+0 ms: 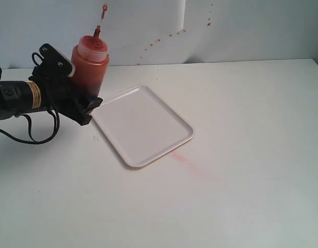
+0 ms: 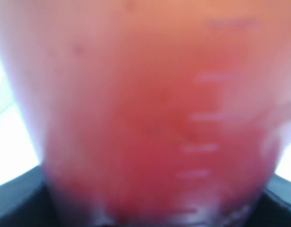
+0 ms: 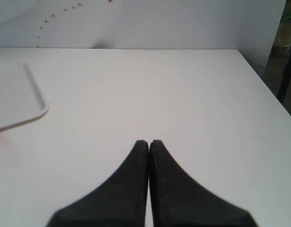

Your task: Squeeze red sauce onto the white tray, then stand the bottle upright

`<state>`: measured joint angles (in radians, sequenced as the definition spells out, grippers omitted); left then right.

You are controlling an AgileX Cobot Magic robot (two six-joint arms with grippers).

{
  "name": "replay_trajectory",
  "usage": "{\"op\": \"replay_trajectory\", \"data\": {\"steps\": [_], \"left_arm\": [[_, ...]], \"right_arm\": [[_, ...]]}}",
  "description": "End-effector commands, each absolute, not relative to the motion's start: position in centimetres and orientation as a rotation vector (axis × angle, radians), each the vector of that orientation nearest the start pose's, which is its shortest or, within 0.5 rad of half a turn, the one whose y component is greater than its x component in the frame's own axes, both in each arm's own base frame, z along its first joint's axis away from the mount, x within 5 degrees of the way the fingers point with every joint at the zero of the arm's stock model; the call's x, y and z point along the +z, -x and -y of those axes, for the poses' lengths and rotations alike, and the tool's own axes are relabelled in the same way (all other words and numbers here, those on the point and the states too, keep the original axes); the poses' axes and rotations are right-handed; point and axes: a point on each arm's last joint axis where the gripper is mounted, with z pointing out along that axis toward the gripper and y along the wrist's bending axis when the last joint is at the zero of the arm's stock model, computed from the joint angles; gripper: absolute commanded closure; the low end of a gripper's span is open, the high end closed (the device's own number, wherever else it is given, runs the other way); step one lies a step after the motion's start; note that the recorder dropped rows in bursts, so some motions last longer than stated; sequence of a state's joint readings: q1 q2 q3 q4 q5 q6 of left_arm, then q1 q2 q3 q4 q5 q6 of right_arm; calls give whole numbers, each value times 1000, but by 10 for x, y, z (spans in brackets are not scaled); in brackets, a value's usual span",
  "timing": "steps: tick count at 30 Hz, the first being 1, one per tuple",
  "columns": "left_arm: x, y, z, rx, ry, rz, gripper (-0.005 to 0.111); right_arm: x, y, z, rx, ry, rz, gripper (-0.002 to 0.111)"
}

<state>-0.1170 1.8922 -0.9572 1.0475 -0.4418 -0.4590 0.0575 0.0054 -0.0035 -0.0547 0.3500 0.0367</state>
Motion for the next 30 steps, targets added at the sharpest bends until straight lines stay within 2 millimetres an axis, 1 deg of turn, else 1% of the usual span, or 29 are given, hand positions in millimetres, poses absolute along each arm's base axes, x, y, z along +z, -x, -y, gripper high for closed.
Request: {"op": "replay_trajectory", "data": {"steps": [1,3,4,6,7,8,9,10,13,15,16,17,18,19,20,22,24,25,26,28,30], "left_arm": [[164,-370,76,-116,-923,-1918,107],[162,-370,73,-48,-975,-1926,107],[162,-370,73,-44,-976,-1927,107],[162,-369,75,-37,-1002,-1914,107],[160,-369,75,24,-1061,-1917,107],[158,-368,76,67,-1114,-1914,107],[156,-366,80,124,-1200,-1887,107],[157,-366,84,144,-1235,-1869,107],[161,-366,92,158,-1285,-1807,107],[172,-374,94,205,-1306,-1725,107],[178,-379,94,224,-1296,-1702,107],[187,-386,95,239,-1269,-1679,107],[194,-391,96,247,-1253,-1658,107],[200,-394,100,255,-1249,-1637,107],[204,-396,101,270,-1256,-1627,107],[208,-398,105,341,-1325,-1601,107],[211,-399,111,430,-1418,-1576,107],[211,-399,113,470,-1467,-1557,107],[213,-400,115,512,-1510,-1541,107],[215,-401,114,589,-1577,-1528,107],[219,-404,111,643,-1606,-1532,107]], "right_arm": [[182,-53,-2,19,55,-1828,108],[183,-54,-1,-2,70,-1815,108],[185,-54,-1,-7,75,-1796,108],[195,-56,-3,28,56,-1679,108],[207,-56,-3,27,63,-1549,108],[213,-56,-3,55,39,-1491,108],[223,-55,-3,138,-35,-1381,108],[229,-53,-2,171,-63,-1310,108],[232,-52,-2,245,-118,-1271,108],[239,-50,-2,341,-177,-1183,108],[247,-46,-2,432,-214,-1086,108],[255,-47,-7,523,-182,-1021,108],[274,-48,-16,518,-45,-999,108],[297,-53,-32,487,171,-1022,108],[307,-59,-40,485,281,-1057,108],[333,-82,-52,556,398,-1154,108],[350,-119,-59,612,424,-1270,108],[358,-139,-61,621,434,-1308,108],[367,-155,-64,634,457,-1311,108],[373,-195,-72,705,518,-1331,108],[373,-229,-79,780,571,-1331,108]]}}
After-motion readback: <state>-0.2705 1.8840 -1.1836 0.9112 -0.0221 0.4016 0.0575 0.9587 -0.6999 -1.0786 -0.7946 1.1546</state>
